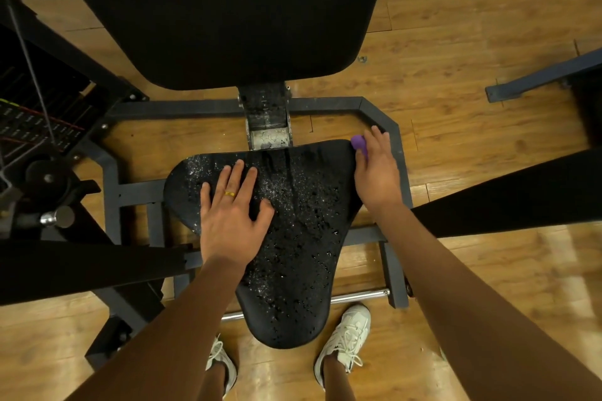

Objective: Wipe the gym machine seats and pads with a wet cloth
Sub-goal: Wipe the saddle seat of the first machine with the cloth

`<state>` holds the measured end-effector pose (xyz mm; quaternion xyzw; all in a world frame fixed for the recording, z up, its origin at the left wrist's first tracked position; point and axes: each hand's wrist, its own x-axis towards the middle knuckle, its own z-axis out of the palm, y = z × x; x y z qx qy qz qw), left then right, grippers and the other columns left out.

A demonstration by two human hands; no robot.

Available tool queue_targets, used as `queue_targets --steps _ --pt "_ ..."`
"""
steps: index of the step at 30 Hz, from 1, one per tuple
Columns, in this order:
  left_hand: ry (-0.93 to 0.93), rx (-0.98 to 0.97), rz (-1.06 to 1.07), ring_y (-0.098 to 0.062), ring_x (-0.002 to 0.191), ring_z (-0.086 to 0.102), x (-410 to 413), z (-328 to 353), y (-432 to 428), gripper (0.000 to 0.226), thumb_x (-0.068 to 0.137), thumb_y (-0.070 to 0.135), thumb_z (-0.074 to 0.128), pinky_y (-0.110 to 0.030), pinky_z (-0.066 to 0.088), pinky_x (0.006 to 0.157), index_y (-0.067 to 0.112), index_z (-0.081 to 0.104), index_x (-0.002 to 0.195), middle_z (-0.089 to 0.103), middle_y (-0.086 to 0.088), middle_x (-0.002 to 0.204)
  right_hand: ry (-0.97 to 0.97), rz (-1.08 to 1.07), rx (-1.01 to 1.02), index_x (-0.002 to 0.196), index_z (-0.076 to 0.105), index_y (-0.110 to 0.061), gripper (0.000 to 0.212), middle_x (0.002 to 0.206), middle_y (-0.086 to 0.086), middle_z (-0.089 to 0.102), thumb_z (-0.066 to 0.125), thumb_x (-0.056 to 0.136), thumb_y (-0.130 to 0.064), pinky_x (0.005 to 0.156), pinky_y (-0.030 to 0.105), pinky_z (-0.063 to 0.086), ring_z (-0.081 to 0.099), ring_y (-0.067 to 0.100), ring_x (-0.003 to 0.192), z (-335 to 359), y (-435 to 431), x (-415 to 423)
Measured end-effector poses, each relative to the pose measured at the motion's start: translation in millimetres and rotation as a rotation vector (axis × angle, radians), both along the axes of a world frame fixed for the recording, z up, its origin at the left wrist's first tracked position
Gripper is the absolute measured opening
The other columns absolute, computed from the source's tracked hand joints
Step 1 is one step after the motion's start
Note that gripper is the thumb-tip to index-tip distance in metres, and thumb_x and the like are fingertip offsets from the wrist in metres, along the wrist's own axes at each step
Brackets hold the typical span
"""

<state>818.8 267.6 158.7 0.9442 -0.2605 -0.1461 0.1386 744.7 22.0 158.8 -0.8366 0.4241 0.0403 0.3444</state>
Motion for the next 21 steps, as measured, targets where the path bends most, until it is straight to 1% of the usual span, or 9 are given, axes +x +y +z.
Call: queue_targets --steps 3,5,7,10,13,14,16,19,21 --pt "0.001 0.005 -0.003 -0.016 0.153 0.012 -1 0 1 0.062 0.096 0.049 0.032 -0.051 0.009 0.124 0.022 0.037 0.152 0.023 0.002 0.163 -0.046 0.075 -0.027 0.153 0.031 -0.016 0.049 0.162 -0.003 0.021 0.039 0.105 -0.021 0.119 0.028 0.009 0.006 0.013 0.151 11 31 -34" --pt "0.002 0.004 -0.003 -0.016 0.153 0.012 -1 1 0 0.062 0.096 0.049 0.032 -0.051 0.009 0.123 0.022 0.037 0.152 0.023 0.002 0.163 -0.028 0.097 -0.001 0.155 0.027 -0.019 0.050 0.163 -0.006 0.016 0.038 0.105 -0.022 0.119 0.028 0.008 0.003 0.010 0.151 21 58 -63" --pt "0.005 0.003 0.002 -0.015 0.153 0.011 0 3 -2 0.062 0.096 0.049 0.032 -0.050 0.009 0.124 0.023 0.037 0.152 0.023 0.003 0.163 0.002 0.130 -0.024 0.155 0.025 -0.019 0.051 0.164 -0.006 0.012 0.037 0.106 -0.023 0.120 0.029 0.011 0.002 0.010 0.151 25 67 -74" --pt "0.005 0.001 0.006 -0.015 0.153 0.011 0 4 -3 0.062 0.097 0.049 0.033 -0.049 0.008 0.124 0.024 0.036 0.153 0.022 0.003 0.163 0.014 0.105 -0.091 0.154 0.027 -0.015 0.051 0.163 -0.001 0.017 0.037 0.105 -0.025 0.122 0.035 0.017 0.008 0.013 0.151 16 37 -45" --pt "0.010 -0.002 0.006 -0.014 0.153 0.010 0 3 -4 0.061 0.097 0.049 0.034 -0.048 0.006 0.124 0.025 0.035 0.153 0.022 0.004 0.163 0.033 0.121 -0.067 0.156 0.022 -0.015 0.052 0.164 -0.001 0.015 0.037 0.106 -0.021 0.121 0.041 0.021 0.006 0.016 0.151 5 -5 7" --pt "0.009 0.000 0.006 -0.014 0.153 0.010 1 2 -3 0.061 0.097 0.049 0.033 -0.047 0.006 0.124 0.025 0.035 0.153 0.022 0.004 0.163 0.039 0.154 -0.066 0.155 0.024 -0.016 0.052 0.164 -0.001 0.015 0.038 0.105 -0.017 0.121 0.043 0.022 0.006 0.017 0.152 1 -11 19" --pt "0.009 0.008 0.004 -0.013 0.153 0.009 1 1 2 0.062 0.097 0.050 0.033 -0.048 0.006 0.124 0.025 0.035 0.153 0.021 0.004 0.164 0.021 0.207 -0.074 0.152 0.033 -0.018 0.051 0.163 -0.001 0.018 0.041 0.103 -0.009 0.120 0.045 0.025 0.010 0.019 0.151 -1 -5 22" --pt "0.013 0.016 0.005 -0.014 0.153 0.009 0 2 4 0.062 0.097 0.050 0.032 -0.048 0.005 0.124 0.025 0.035 0.153 0.021 0.004 0.164 -0.046 0.225 -0.068 0.150 0.039 -0.018 0.051 0.161 -0.002 0.024 0.044 0.100 -0.005 0.121 0.041 0.024 0.015 0.016 0.150 9 21 -17" --pt "0.016 0.015 0.006 -0.014 0.153 0.008 0 4 1 0.062 0.097 0.051 0.031 -0.047 0.004 0.124 0.025 0.035 0.153 0.020 0.004 0.164 -0.037 0.208 -0.060 0.151 0.035 -0.019 0.052 0.162 -0.002 0.022 0.043 0.101 -0.008 0.122 0.036 0.020 0.012 0.014 0.151 19 40 -49"
